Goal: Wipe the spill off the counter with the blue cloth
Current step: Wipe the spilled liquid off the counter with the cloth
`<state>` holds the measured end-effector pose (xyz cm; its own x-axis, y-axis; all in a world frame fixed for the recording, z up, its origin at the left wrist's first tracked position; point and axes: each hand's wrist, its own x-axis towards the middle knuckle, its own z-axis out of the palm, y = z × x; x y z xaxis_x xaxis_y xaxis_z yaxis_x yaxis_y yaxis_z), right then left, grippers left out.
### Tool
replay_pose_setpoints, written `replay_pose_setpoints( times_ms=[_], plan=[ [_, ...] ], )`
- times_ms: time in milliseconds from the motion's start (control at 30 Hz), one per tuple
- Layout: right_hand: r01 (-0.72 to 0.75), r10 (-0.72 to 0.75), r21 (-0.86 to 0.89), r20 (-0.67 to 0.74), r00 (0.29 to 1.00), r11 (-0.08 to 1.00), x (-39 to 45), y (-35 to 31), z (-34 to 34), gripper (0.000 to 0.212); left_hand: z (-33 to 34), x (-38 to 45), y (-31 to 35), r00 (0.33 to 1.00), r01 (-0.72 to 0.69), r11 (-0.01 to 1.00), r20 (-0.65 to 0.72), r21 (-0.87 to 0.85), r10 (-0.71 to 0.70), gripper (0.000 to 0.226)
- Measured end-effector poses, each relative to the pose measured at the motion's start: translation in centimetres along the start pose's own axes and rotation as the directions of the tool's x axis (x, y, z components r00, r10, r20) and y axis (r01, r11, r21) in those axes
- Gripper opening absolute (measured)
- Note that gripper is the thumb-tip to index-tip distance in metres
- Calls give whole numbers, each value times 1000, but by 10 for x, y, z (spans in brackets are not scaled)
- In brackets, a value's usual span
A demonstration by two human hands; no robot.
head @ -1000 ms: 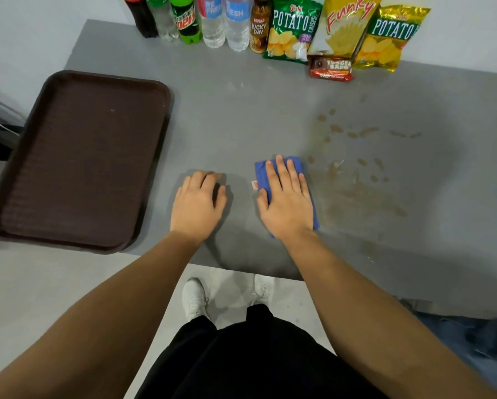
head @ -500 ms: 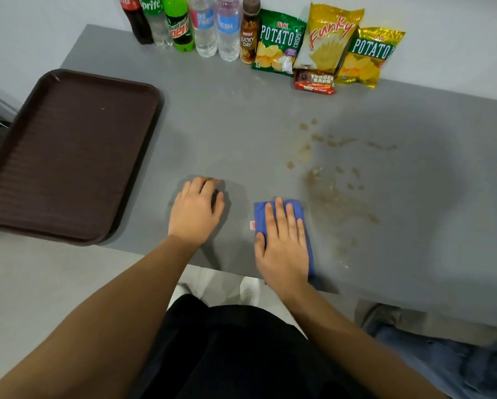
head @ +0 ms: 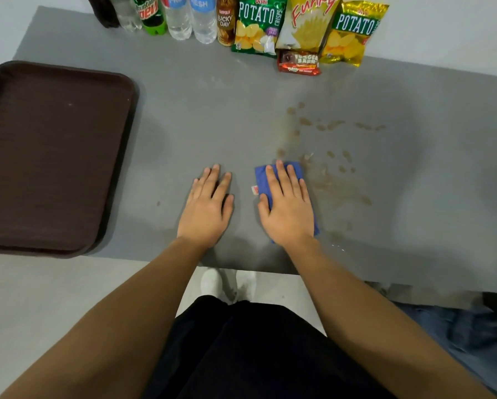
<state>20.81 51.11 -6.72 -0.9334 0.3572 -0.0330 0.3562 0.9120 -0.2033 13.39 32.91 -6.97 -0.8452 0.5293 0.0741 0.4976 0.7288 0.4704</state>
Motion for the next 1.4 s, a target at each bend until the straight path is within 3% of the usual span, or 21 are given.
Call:
replay_pose_setpoints(
  times_ms=[367,733,867,1167,1400],
  plan=[
    [-133,133,-25,11,991,991,-66,5,6,66,-2,1,1,1000,-1,1000,17,16,0,51],
    [206,-205,-17,54,977,978,-34,39,-2,65,0,2,-3,1000,-11,1000,-16,13,11,52],
    [240,-237,-37,73,969,970,-23,66,-10,66,3,1,-4,1000,-12,999,-26,45,14,51],
    [161,-160,-4,93,983,987,-52,99,-15,66,5,2,-2,999,-6,998,-43,68,9,51],
    [335,-333,12,126,934,942,-53,98,-17,64,4,1,3,998,3,994,-55,105,3,54]
  ],
)
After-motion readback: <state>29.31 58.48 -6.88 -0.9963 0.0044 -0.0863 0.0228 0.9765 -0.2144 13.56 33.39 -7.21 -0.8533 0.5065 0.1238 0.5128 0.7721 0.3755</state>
